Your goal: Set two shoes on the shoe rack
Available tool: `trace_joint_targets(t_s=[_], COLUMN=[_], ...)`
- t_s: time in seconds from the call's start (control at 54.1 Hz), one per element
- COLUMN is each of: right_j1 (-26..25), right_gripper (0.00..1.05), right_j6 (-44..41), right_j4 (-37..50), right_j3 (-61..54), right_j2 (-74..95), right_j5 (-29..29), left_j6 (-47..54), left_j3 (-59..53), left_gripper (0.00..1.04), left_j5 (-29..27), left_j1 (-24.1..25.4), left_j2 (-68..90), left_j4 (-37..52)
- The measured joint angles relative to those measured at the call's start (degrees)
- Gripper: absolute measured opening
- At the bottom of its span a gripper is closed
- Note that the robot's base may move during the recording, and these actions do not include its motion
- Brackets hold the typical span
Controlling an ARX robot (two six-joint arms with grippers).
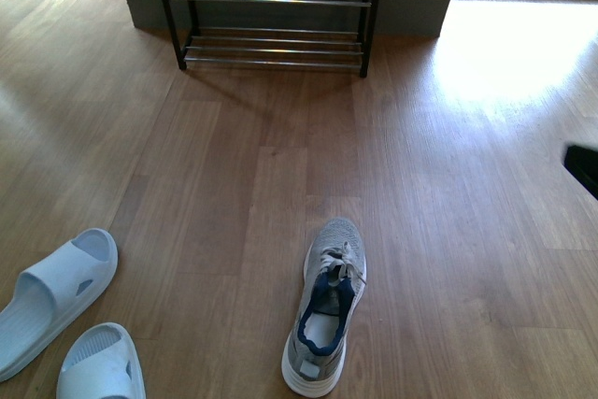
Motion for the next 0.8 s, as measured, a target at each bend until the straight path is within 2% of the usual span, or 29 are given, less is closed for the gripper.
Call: trace_joint_targets(t_s=[0.074, 0.185, 0.388, 0.795], right_j1=[0.44, 0.72, 1.20, 3.72], right_gripper=[0.96, 0.96, 0.96, 0.96], right_j6=[-2.51, -4.55, -7.61, -12.15], right_j4=[7.52, 11.37, 11.41, 7.06], right_j3=[5.31, 12.17, 23.93, 38.23], right_j2=[14.49, 32.17, 54.80, 77.31], right_j5=[2.36, 4.44, 8.39, 13.20], left_j6=[0.00, 0.00, 0.00, 0.00], left_j3=[0.00, 0.00, 0.00, 0.00], left_gripper=[0.02, 0.02, 0.02, 0.02], left_j5=[0.00, 0.00, 0.00, 0.00], left_j1=[0.00, 0.00, 0.00, 0.00], left_j2=[0.00, 0.00, 0.00, 0.00], left_j4=[0.00, 0.00, 0.00, 0.00])
